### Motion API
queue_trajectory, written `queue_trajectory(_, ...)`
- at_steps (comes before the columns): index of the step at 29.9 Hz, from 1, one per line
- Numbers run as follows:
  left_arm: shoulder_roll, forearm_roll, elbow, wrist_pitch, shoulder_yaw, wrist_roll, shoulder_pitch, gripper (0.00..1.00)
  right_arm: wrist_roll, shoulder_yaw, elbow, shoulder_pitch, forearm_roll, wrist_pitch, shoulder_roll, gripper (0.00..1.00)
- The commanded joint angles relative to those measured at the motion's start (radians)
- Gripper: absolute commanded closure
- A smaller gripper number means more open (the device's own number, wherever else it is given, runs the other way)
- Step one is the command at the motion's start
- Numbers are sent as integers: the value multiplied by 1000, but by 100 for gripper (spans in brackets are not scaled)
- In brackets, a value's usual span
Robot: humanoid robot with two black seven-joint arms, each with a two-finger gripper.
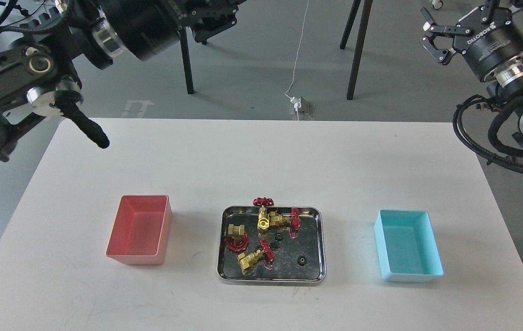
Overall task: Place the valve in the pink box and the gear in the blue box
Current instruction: 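Move the left gripper down toward the metal tray, then grasp a brass valve with red handwheel in the tray with left gripper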
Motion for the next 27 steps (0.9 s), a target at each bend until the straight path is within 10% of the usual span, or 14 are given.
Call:
queue_trajectory(1,41,296,-19,54,431,0,-263,1,0,11,17,7,0,0,2,1)
queue_trajectory(6,-72,612,-70,241,919,0,-525,2,0,23,14,103,-1,0,8,1)
queue_trajectory(12,-339,703,-9,551,1266,0,-472,2,0,-14,-13,194,-3,-105,12,1)
queue_trajectory(27,-455,729,273,645,1288,0,-168,12,2,-78,-27,165,-3,-112,11,1)
